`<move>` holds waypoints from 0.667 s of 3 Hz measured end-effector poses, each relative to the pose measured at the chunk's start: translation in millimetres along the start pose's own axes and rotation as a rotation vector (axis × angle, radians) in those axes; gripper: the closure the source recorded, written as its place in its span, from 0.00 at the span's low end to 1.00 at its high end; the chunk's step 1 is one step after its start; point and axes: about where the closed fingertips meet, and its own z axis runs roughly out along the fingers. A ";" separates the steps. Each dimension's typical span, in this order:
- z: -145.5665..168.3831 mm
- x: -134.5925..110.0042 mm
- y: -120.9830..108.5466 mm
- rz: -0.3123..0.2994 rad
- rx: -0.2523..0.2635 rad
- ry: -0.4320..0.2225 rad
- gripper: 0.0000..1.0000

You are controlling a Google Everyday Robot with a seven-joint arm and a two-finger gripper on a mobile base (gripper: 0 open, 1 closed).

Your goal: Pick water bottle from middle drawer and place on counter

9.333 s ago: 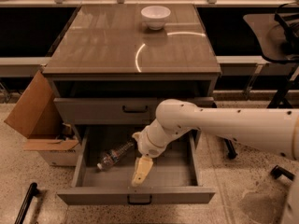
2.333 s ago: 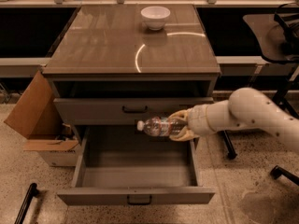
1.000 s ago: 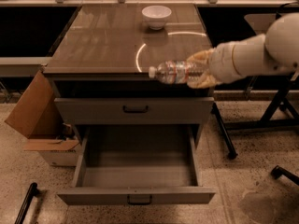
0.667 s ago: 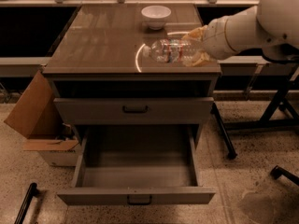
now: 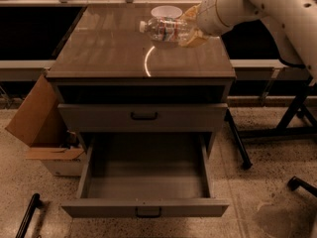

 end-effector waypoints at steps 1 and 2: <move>30.3 3.4 -17.3 0.069 -0.020 -0.033 1.00; 58.0 6.4 -22.6 0.129 -0.059 -0.067 0.84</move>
Offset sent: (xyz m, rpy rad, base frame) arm 0.0845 0.0350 -0.0309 0.1584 0.2025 -0.0109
